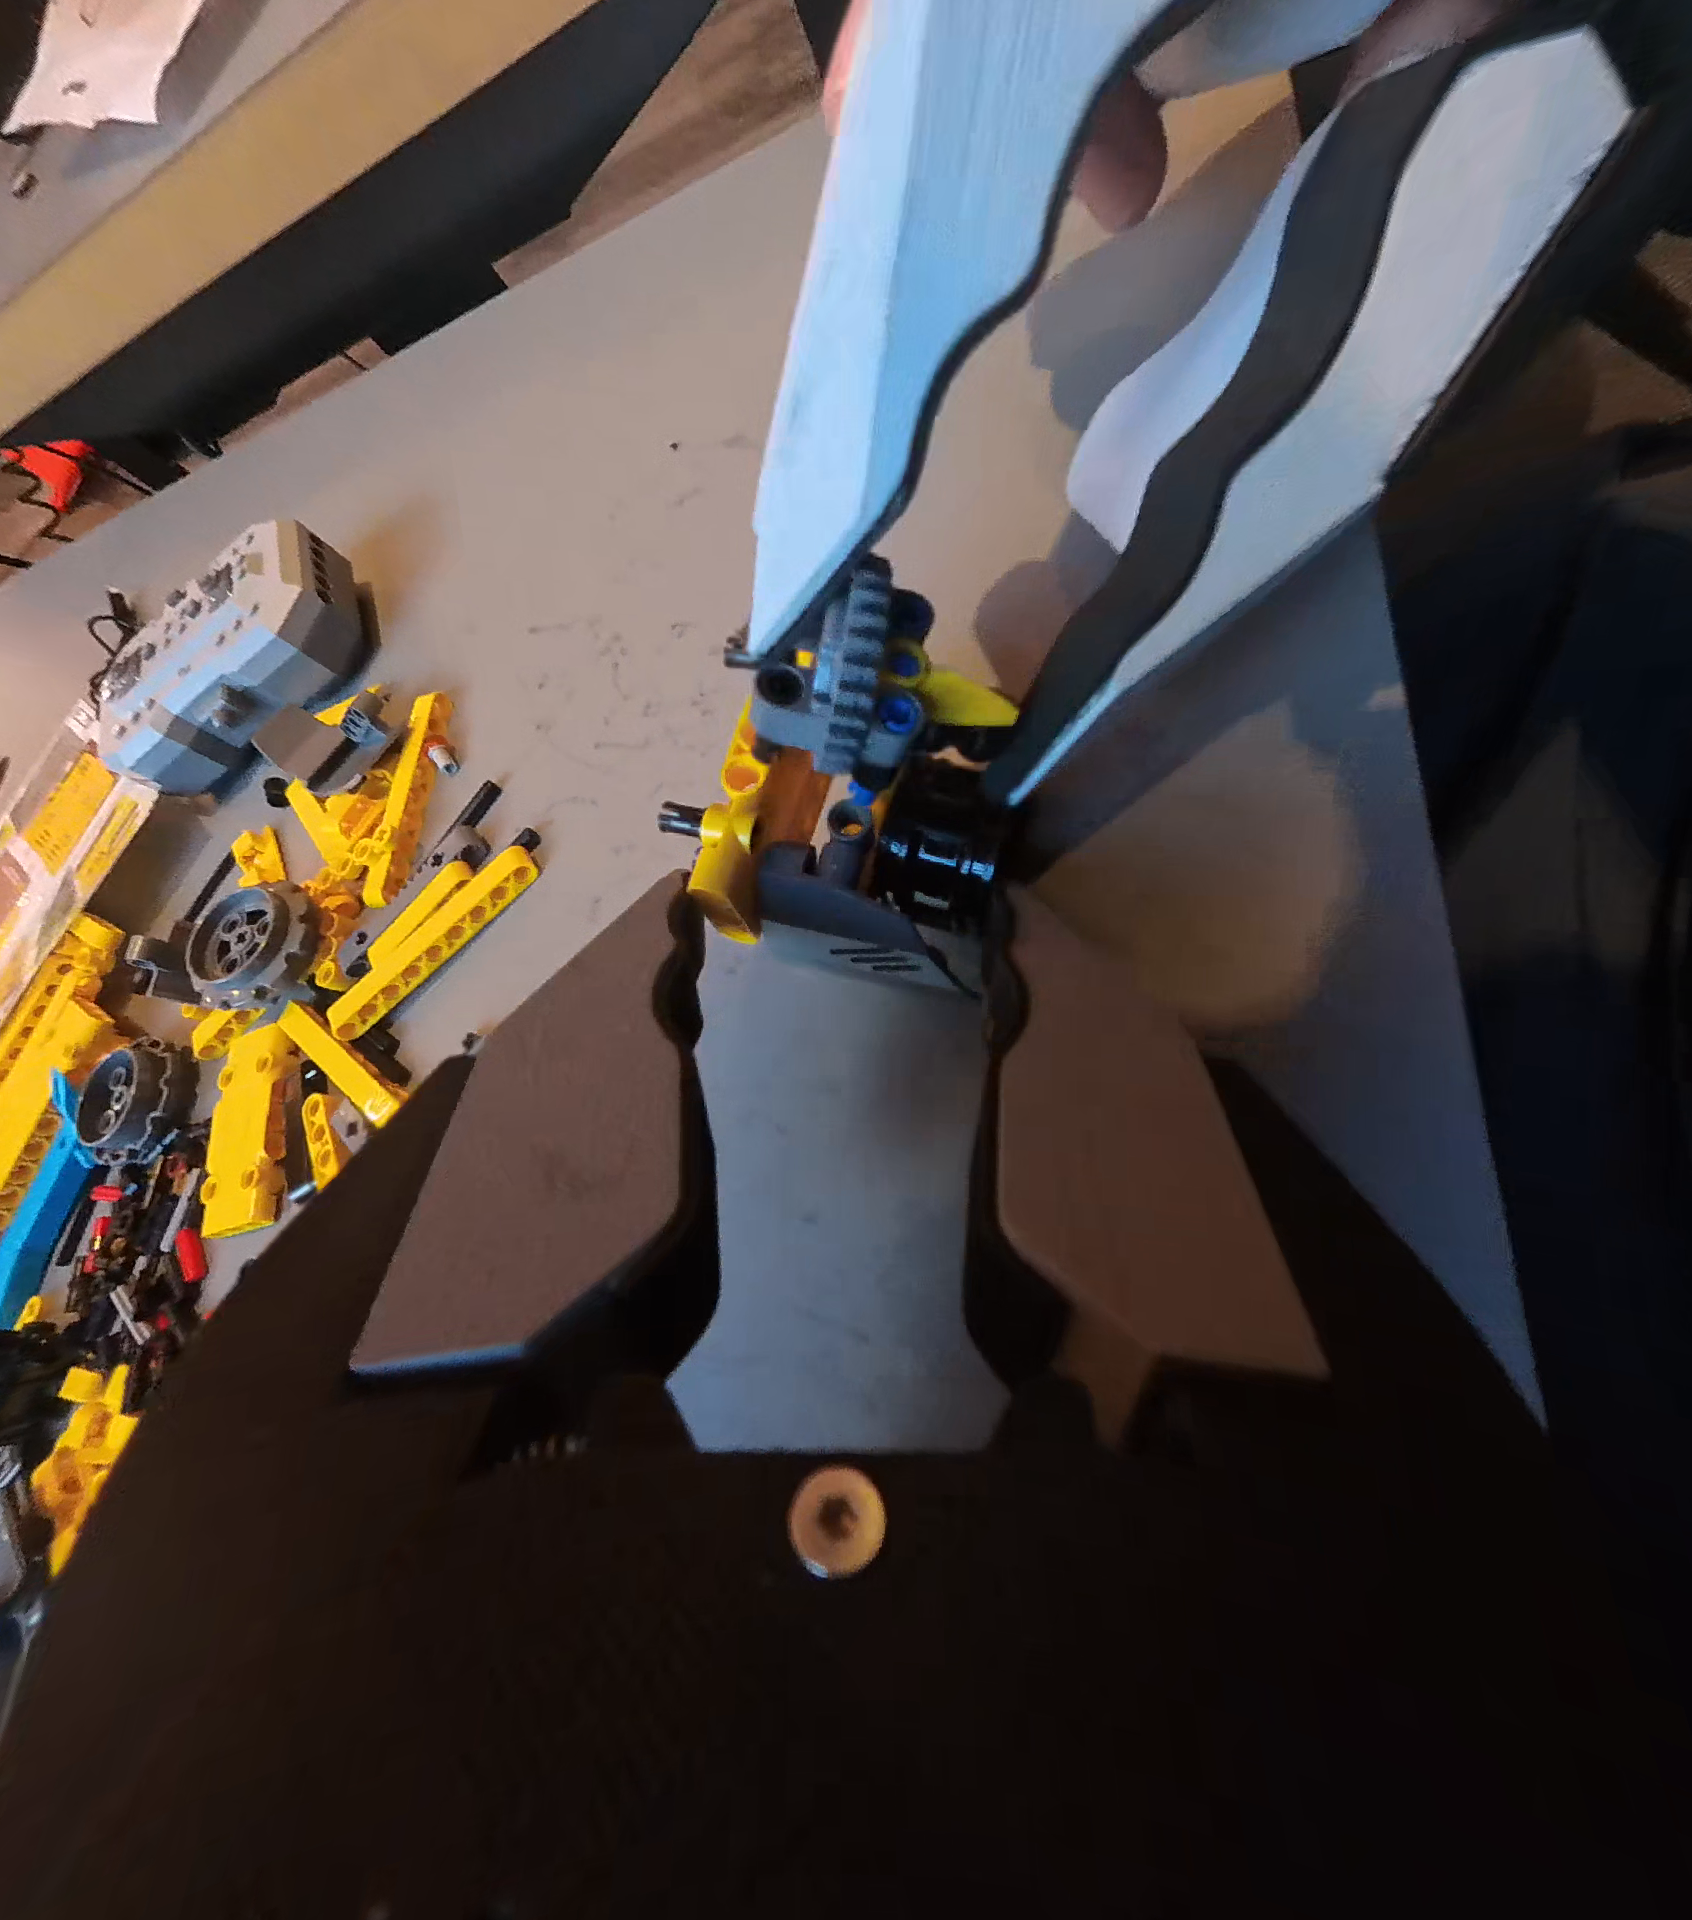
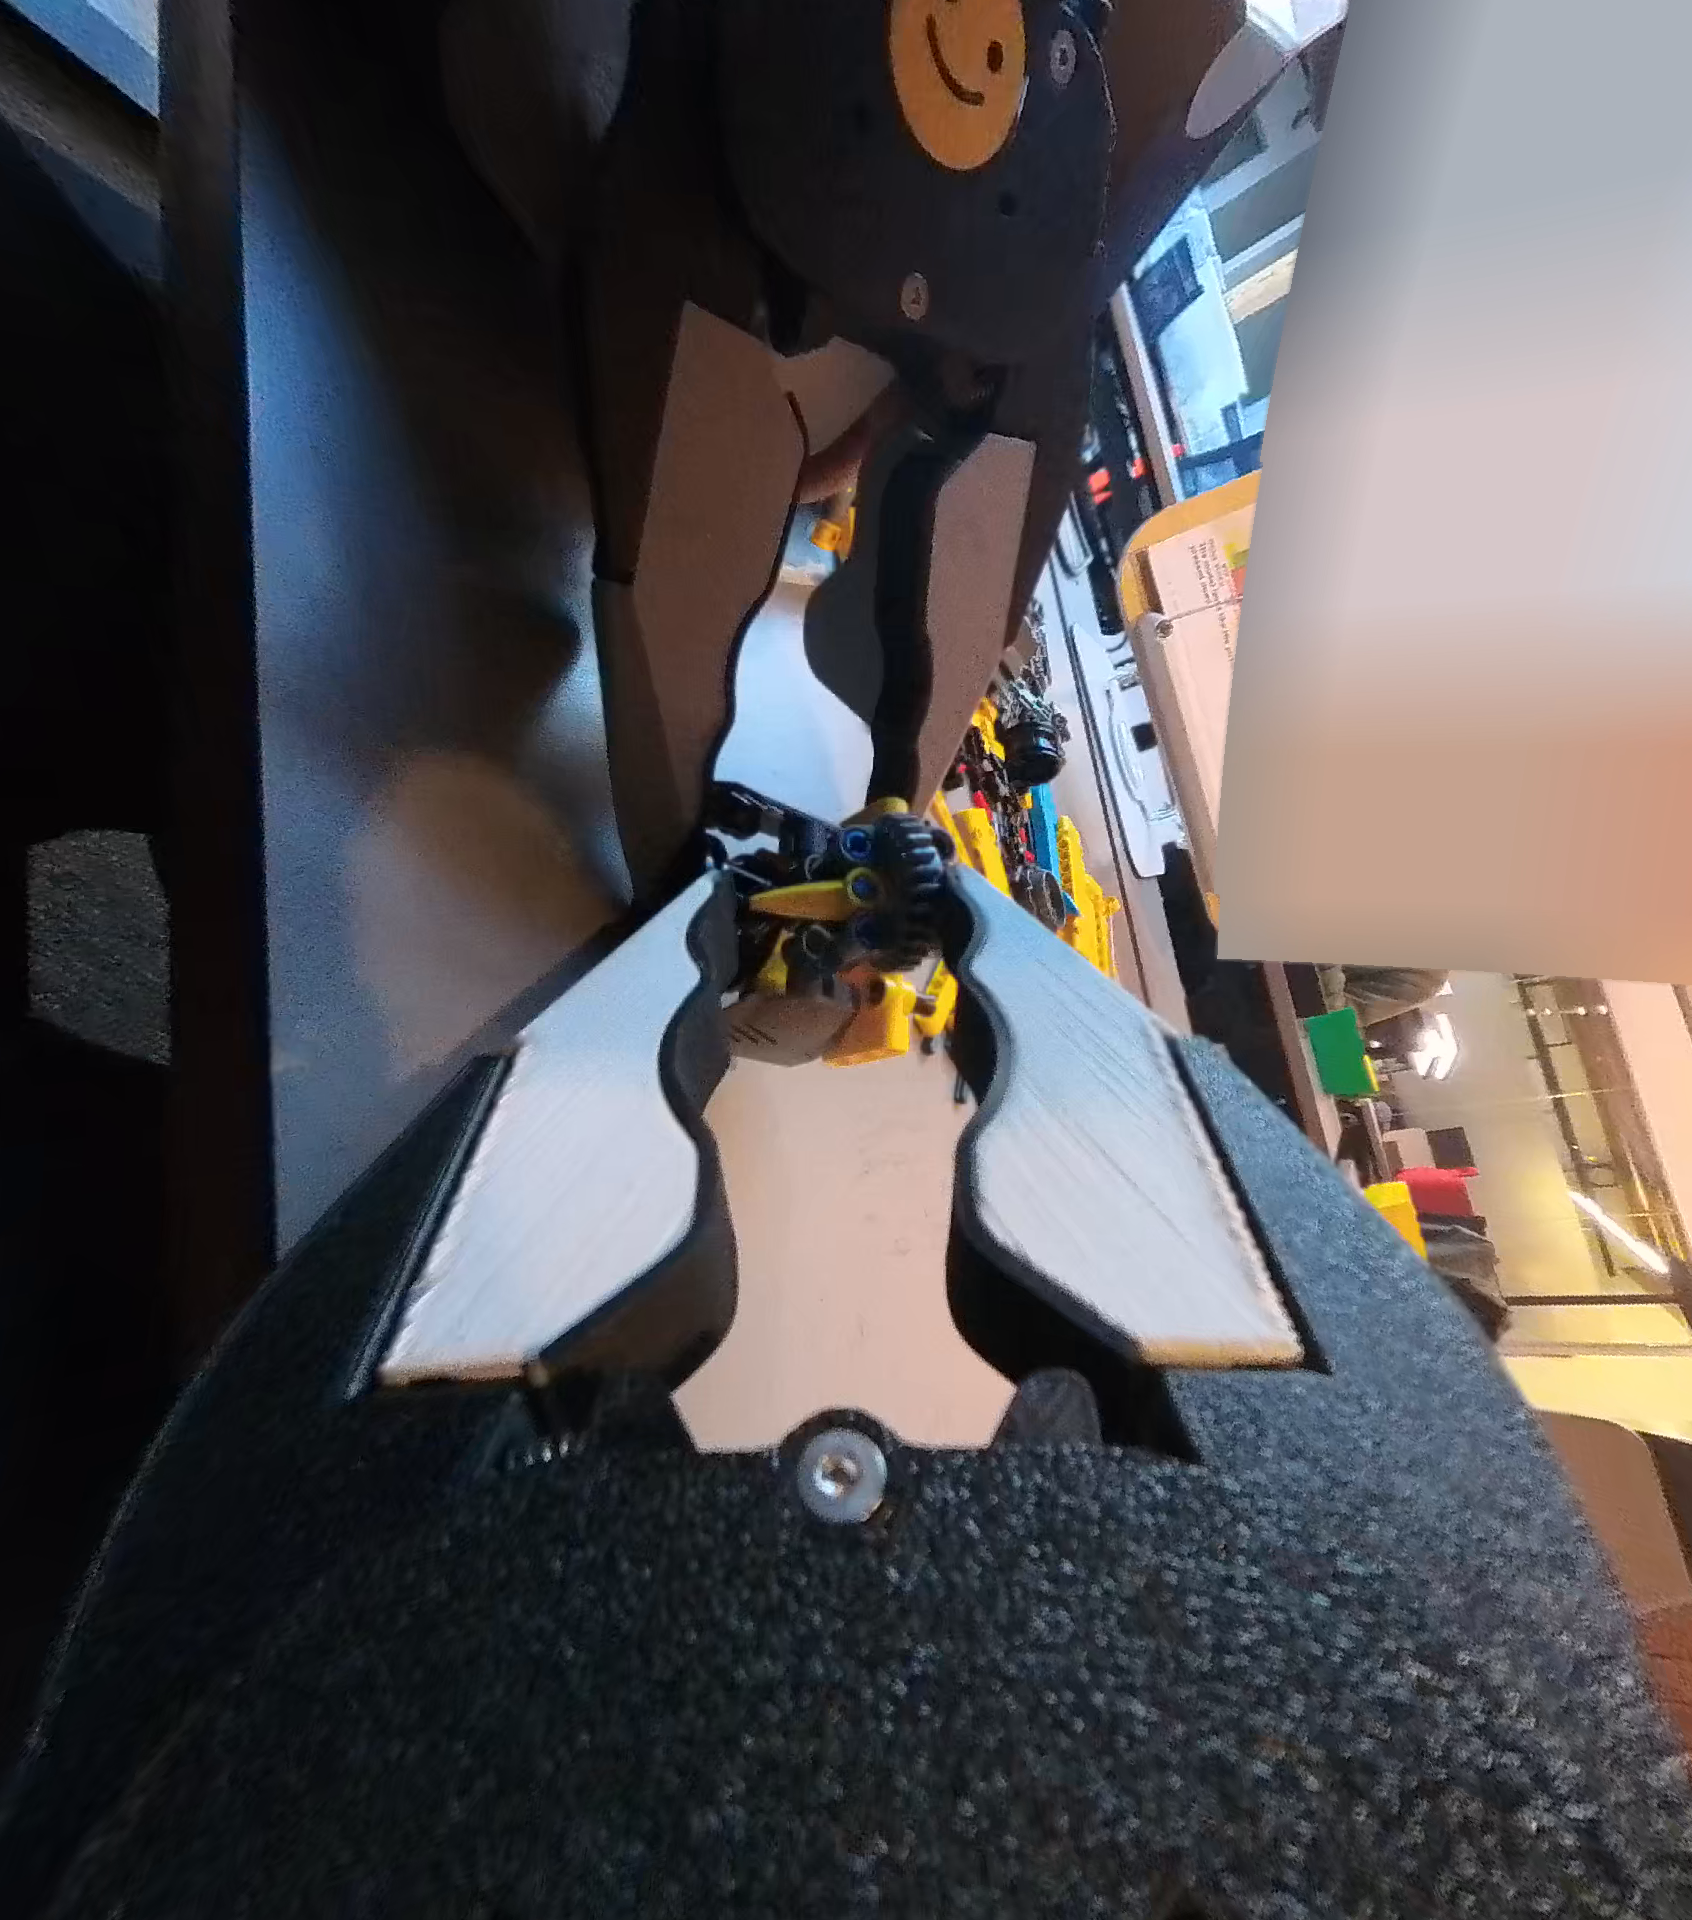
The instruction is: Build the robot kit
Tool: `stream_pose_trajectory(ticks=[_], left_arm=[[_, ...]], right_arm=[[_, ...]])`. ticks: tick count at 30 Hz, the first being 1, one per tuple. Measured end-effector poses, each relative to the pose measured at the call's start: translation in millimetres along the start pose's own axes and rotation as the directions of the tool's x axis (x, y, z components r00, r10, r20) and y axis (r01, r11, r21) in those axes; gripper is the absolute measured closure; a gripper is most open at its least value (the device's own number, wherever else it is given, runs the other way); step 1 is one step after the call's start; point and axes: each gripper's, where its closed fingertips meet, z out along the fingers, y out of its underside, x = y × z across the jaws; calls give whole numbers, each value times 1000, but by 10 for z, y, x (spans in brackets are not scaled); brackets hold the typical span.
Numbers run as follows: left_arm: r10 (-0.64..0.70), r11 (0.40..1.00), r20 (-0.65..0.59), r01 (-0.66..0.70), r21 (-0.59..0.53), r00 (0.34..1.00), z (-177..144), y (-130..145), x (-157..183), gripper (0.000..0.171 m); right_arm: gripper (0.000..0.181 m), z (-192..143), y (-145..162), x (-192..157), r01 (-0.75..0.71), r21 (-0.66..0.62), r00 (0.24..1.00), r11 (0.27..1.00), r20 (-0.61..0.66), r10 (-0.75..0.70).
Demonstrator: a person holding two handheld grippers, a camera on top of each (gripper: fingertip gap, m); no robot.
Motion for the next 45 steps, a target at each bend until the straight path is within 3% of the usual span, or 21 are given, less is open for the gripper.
stream_pose_trajectory(ticks=[9,32,45], left_arm=[[44,999,30,-44,11,999,12,-25,-13,119],[94,995,67,-95,14,993,-3,-39,-6,120],[124,992,83,-126,17,989,-5,-45,-4,120]], right_arm=[[142,27,-1,40,-189,29,981,982,44,187],[142,-13,-6,12,-273,-47,961,961,34,274],[143,-34,-11,30,-423,36,900,905,129,416]])
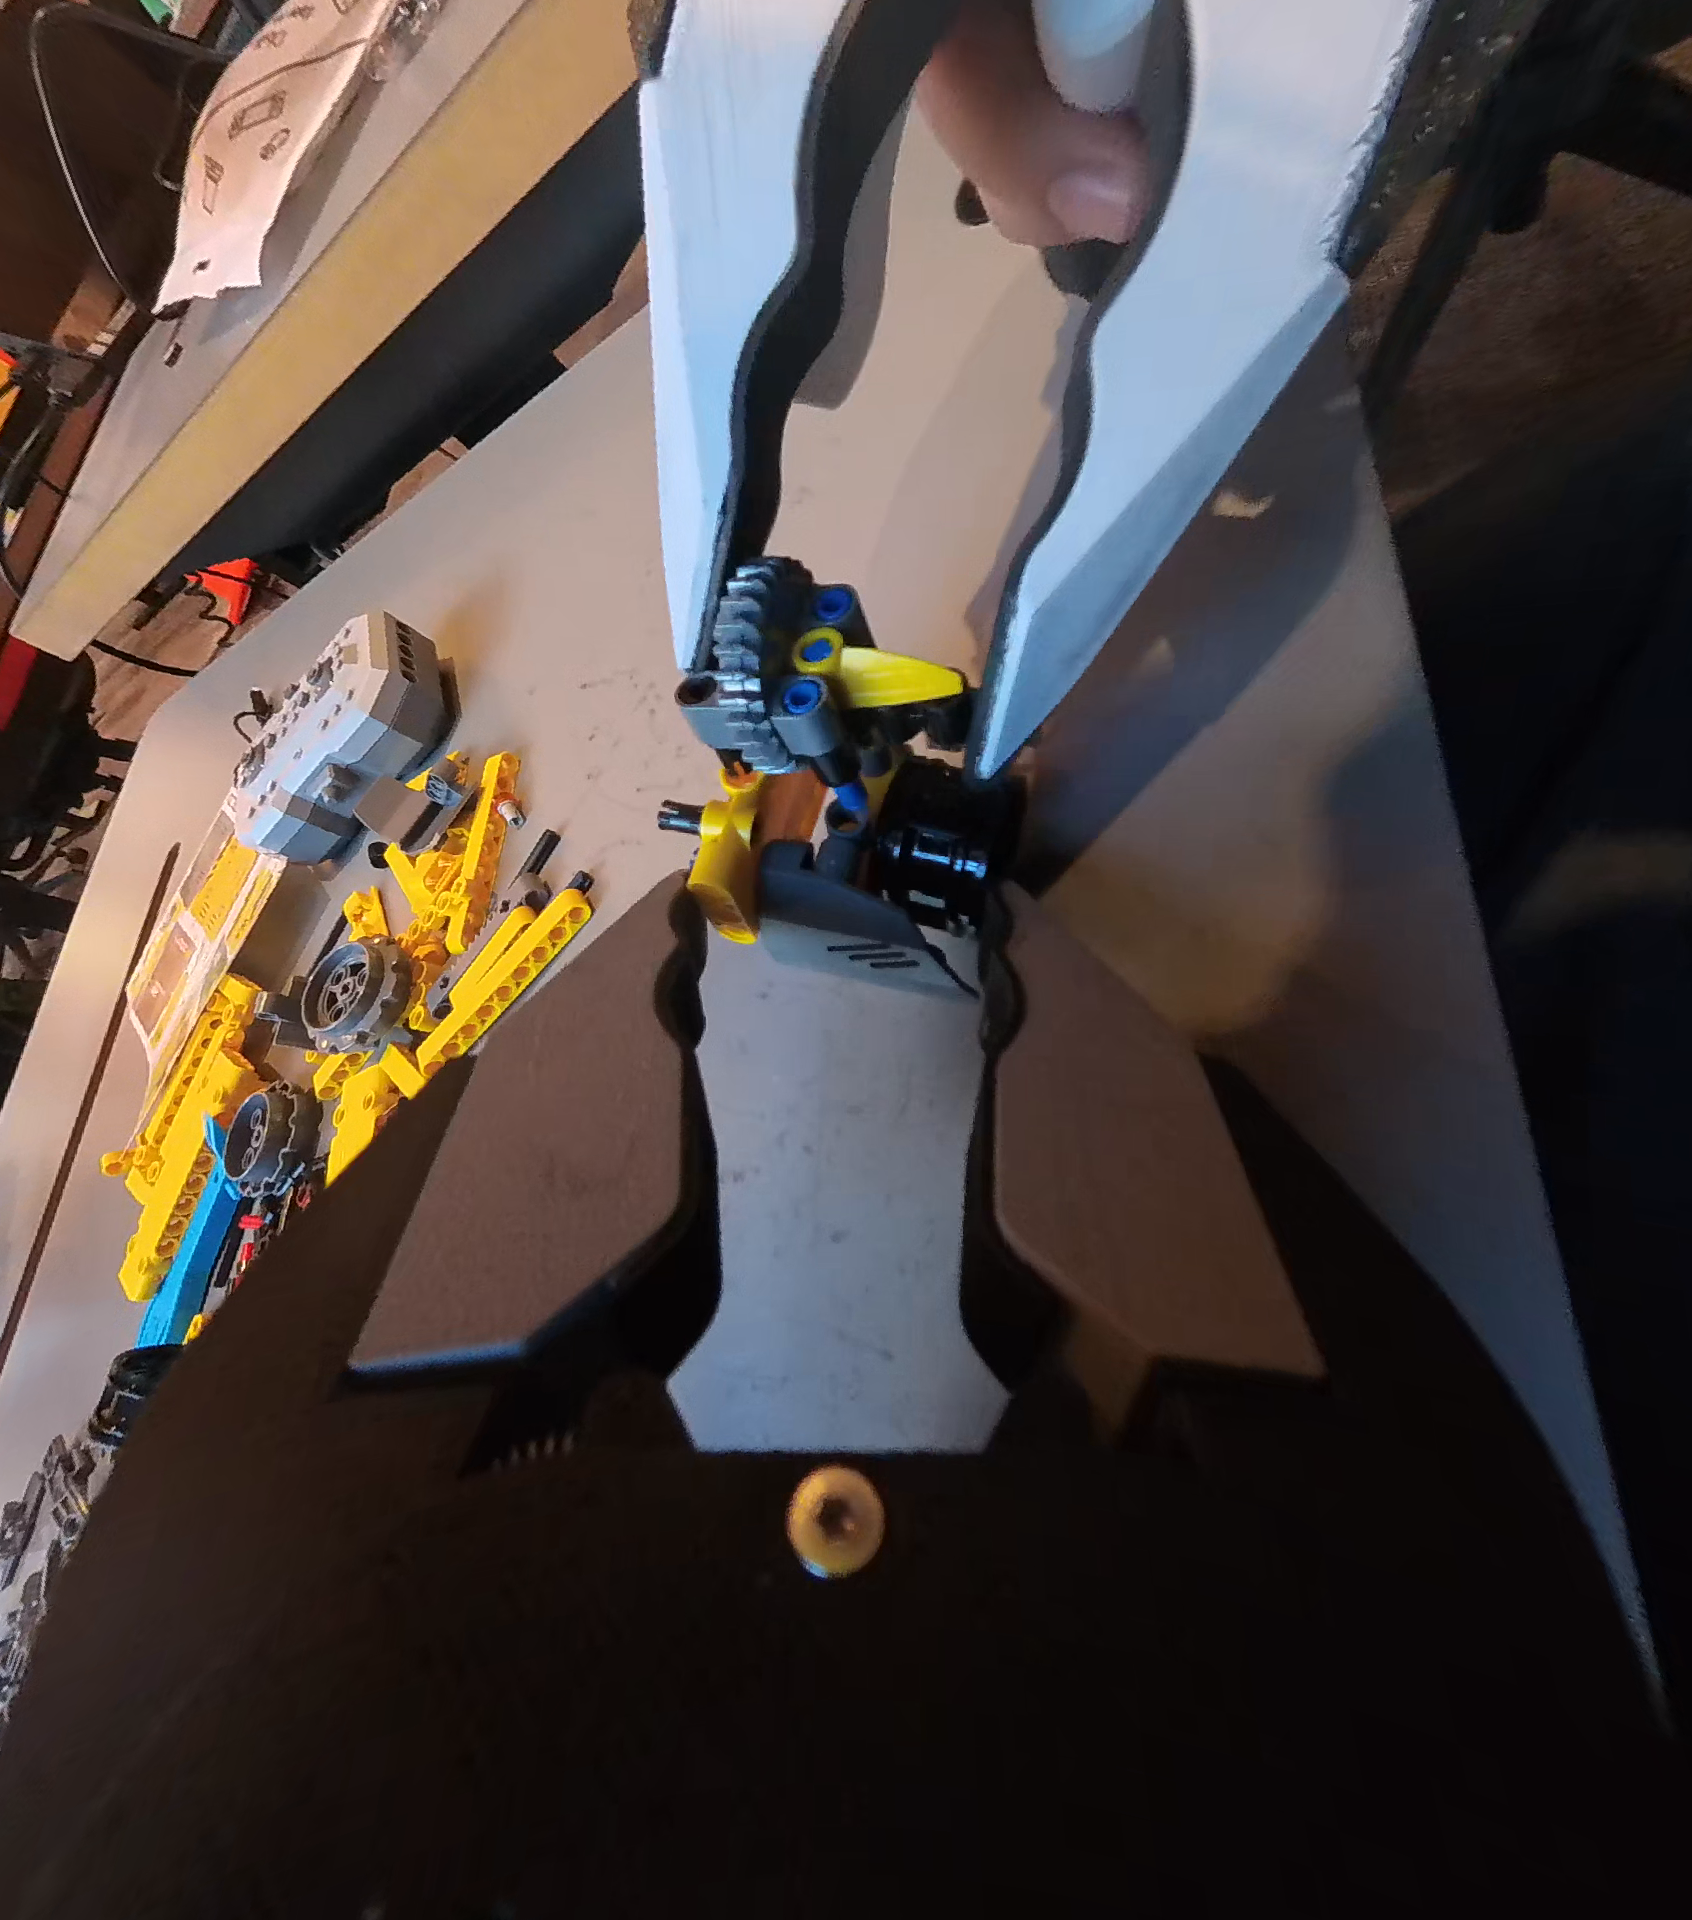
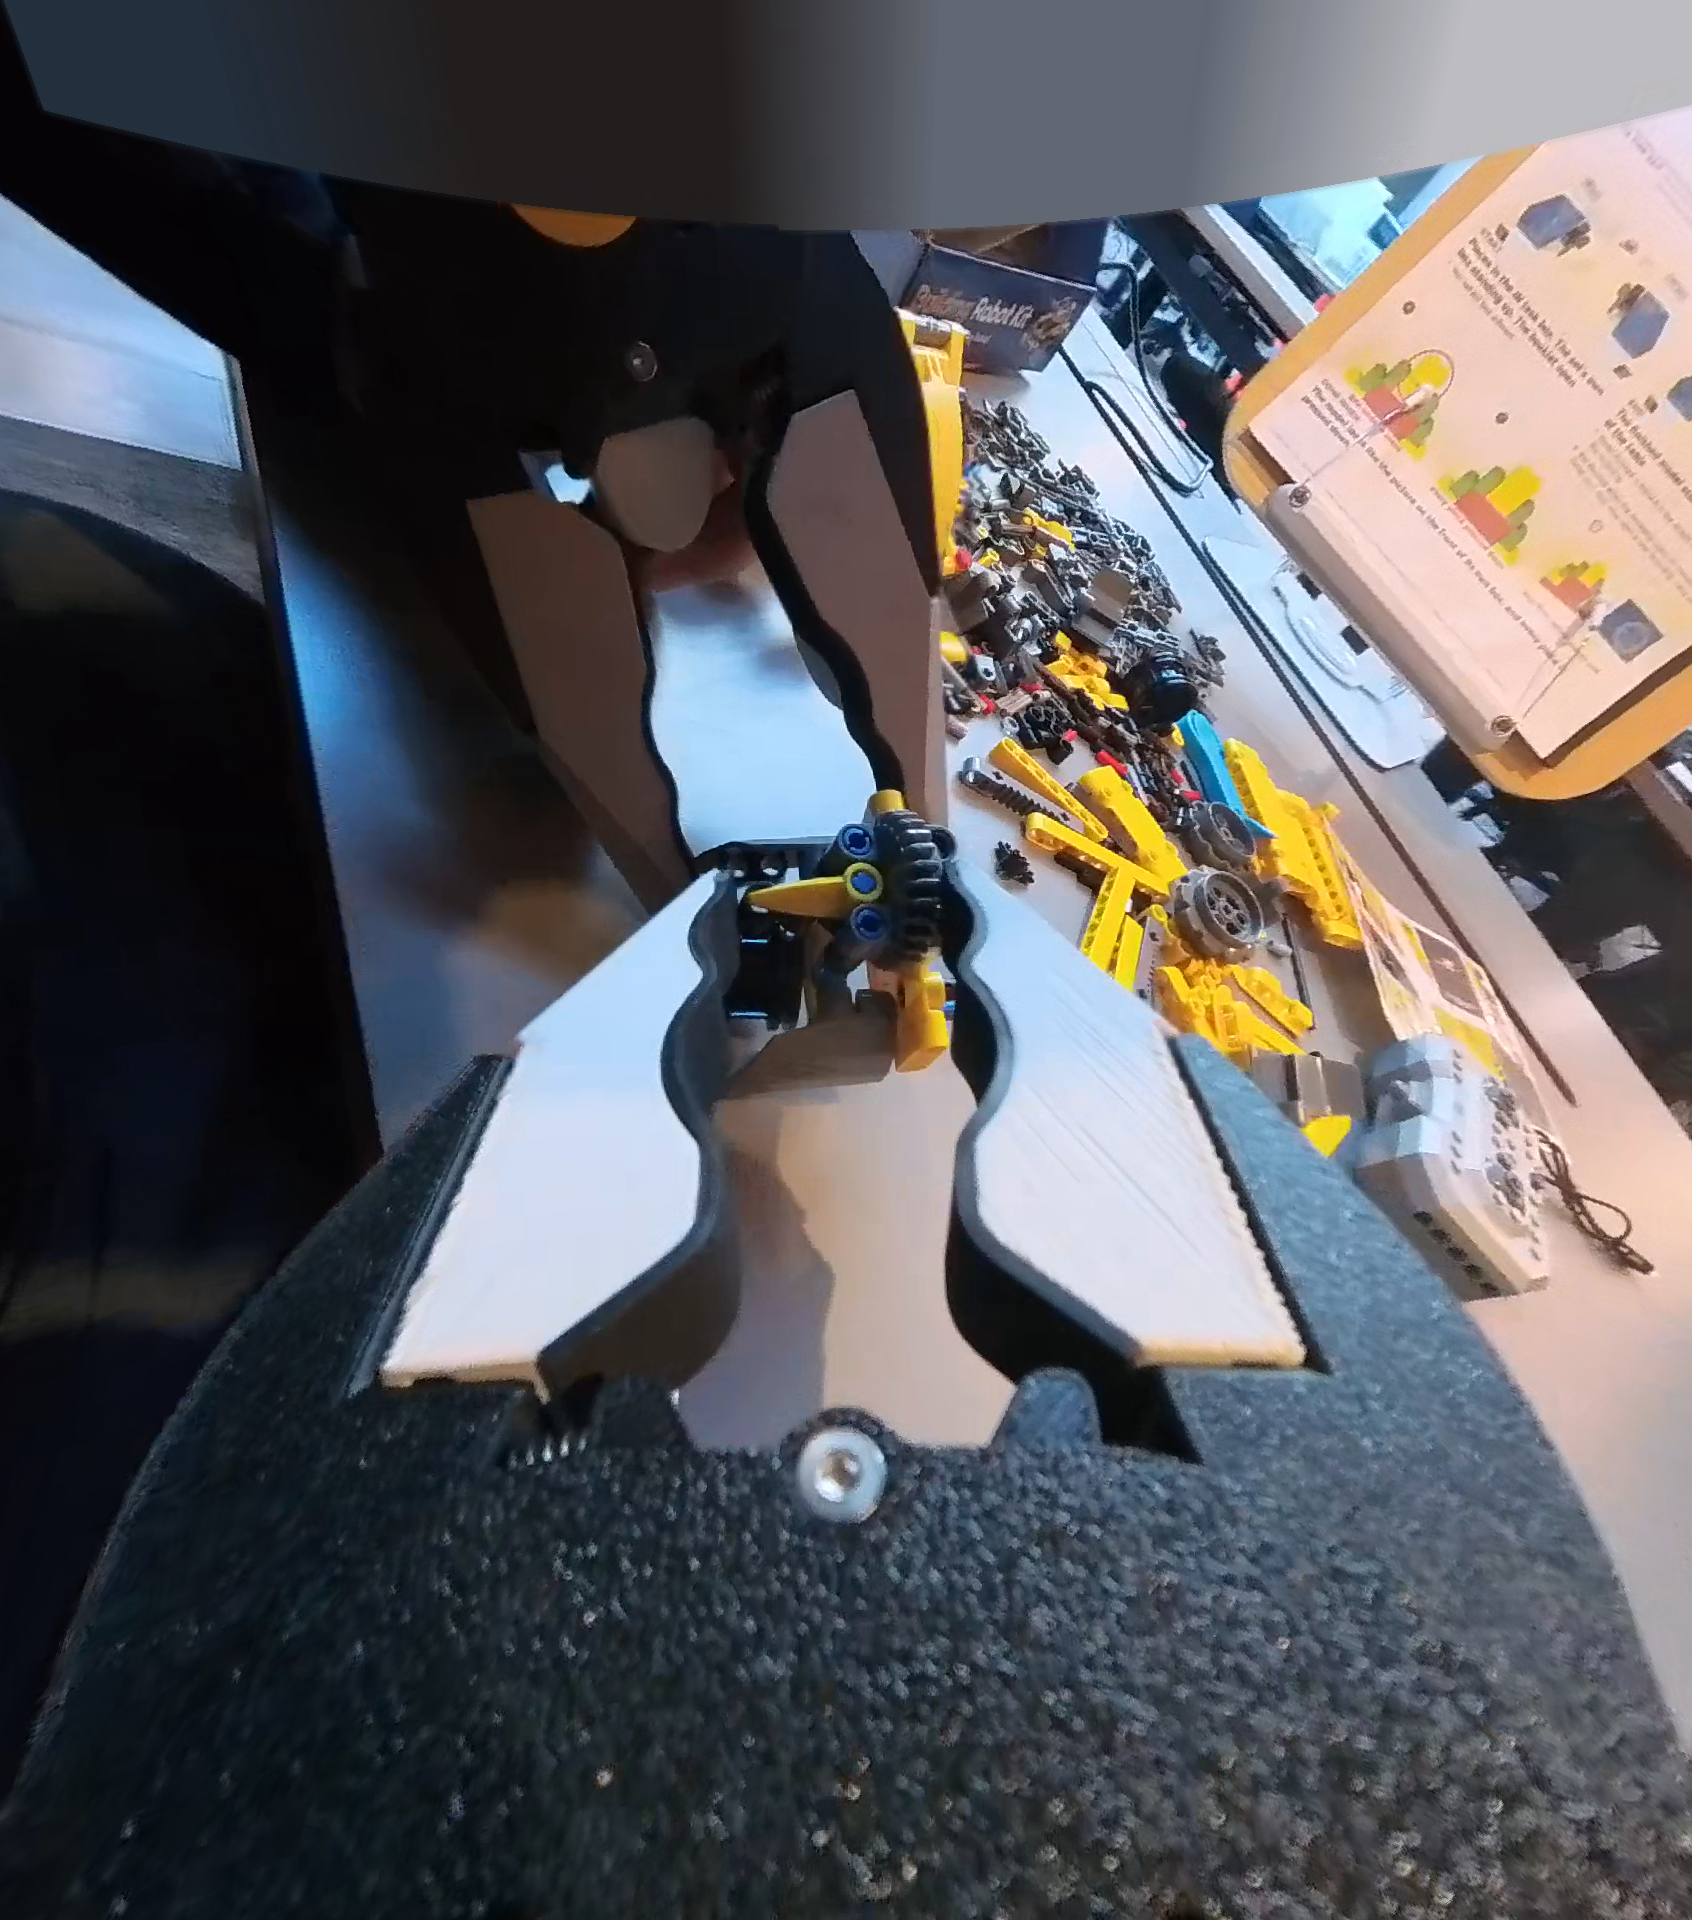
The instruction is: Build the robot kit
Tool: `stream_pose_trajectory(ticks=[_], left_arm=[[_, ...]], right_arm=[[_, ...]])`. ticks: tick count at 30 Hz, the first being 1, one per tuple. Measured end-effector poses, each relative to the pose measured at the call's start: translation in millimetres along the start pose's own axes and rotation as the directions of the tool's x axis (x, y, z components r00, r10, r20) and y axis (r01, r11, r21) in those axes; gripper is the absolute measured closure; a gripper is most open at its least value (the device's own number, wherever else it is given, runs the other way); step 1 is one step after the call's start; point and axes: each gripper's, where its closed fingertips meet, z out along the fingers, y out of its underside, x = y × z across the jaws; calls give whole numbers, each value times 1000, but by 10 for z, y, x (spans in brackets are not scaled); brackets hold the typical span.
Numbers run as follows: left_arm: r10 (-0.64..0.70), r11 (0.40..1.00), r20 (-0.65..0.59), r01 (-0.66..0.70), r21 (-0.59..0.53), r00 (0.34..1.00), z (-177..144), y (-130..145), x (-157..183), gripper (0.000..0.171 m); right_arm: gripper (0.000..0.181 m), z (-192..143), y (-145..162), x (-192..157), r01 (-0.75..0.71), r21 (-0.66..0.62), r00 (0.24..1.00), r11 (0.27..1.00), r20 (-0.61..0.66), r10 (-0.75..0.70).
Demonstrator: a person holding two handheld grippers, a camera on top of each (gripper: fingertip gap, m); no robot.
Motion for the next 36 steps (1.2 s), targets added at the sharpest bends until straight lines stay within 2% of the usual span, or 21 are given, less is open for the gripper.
stream_pose_trajectory(ticks=[5,8,10,13,16,19,26,29,33,36], left_arm=[[-6,1000,-2,6,-2,1000,4,4,-1,121],[-4,1000,0,4,-3,1000,3,4,-2,120],[-7,1000,-1,7,-4,1000,4,7,-2,121],[-28,1000,-9,28,-13,1000,6,19,-3,120],[-42,999,-15,41,-19,999,7,24,-3,120],[-60,998,-20,59,-28,998,8,35,-3,120],[-113,993,-45,111,-50,993,13,64,-6,120],[-119,992,-49,116,-49,992,14,65,-5,120],[-176,984,-98,171,-59,980,30,77,0,120],[-251,967,-160,241,-76,955,39,95,5,120]], right_arm=[[143,-2,0,18,-87,2,994,996,64,87],[143,-2,2,16,-93,-40,990,995,107,97],[143,4,18,13,-50,-84,992,995,113,59],[143,29,59,11,100,-165,993,981,76,-88],[143,34,76,20,64,-206,995,976,90,-46],[143,54,99,24,96,-258,992,961,105,-70],[143,78,229,71,39,-365,984,930,175,27],[143,83,206,68,41,-364,978,931,204,36],[143,92,207,88,-118,-328,938,937,272,214],[143,108,205,109,-188,-361,883,914,346,318]])
